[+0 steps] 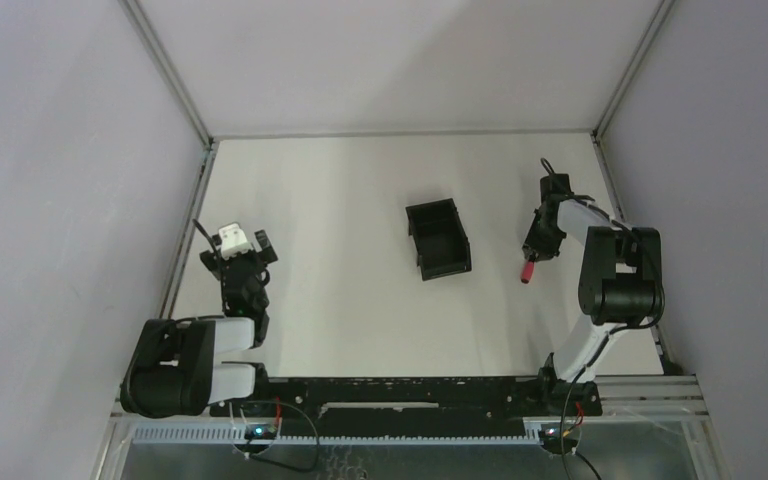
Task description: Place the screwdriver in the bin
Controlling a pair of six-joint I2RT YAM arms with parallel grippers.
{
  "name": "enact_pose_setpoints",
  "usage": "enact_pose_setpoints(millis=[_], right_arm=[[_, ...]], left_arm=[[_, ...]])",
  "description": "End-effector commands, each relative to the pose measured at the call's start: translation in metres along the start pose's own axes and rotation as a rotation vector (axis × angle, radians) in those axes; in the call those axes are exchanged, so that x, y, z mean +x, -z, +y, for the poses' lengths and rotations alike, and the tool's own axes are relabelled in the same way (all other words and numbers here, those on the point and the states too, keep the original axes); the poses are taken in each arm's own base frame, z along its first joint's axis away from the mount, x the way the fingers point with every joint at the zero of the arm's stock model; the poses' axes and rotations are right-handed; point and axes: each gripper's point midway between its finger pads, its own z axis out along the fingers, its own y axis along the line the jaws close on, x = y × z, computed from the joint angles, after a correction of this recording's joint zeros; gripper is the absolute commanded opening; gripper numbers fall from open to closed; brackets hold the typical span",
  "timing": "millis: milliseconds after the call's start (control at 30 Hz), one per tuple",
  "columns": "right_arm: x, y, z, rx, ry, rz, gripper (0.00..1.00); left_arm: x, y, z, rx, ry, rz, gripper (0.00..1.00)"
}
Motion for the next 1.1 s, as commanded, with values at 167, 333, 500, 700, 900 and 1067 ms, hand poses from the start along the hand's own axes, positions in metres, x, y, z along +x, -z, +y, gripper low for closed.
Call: enact_pose_setpoints(millis=[167, 333, 500, 700, 900, 1067], right_arm=[[0.0, 0.017, -0.011, 0.043, 0.063, 0.019, 0.0], [-0.027, 0.085, -0.011, 0.055, 0.092, -0.047, 0.0], [-0.042, 0.142, -0.006, 0.037, 0.107, -0.089, 0.0], [-0.051, 0.182, 0.039, -0.03, 0.187, -0.174, 0.0], [-0.044, 0.218, 0.152, -0.262, 0.505, -0.426, 0.0], [-0.016, 0.212, 0.223, -0.306, 0.875, -0.661, 0.0]], left_arm=[[-0.026, -0.01, -0.005, 0.005, 0.033, -0.066, 0.98], [-0.025, -0.01, -0.005, 0.005, 0.032, -0.066, 0.98], [-0.026, -0.01, -0.005, 0.005, 0.032, -0.066, 0.98], [-0.025, -0.01, -0.005, 0.004, 0.032, -0.065, 0.98], [-0.026, -0.01, -0.005, 0.005, 0.033, -0.066, 0.98], [-0.025, -0.01, -0.005, 0.005, 0.032, -0.065, 0.98]])
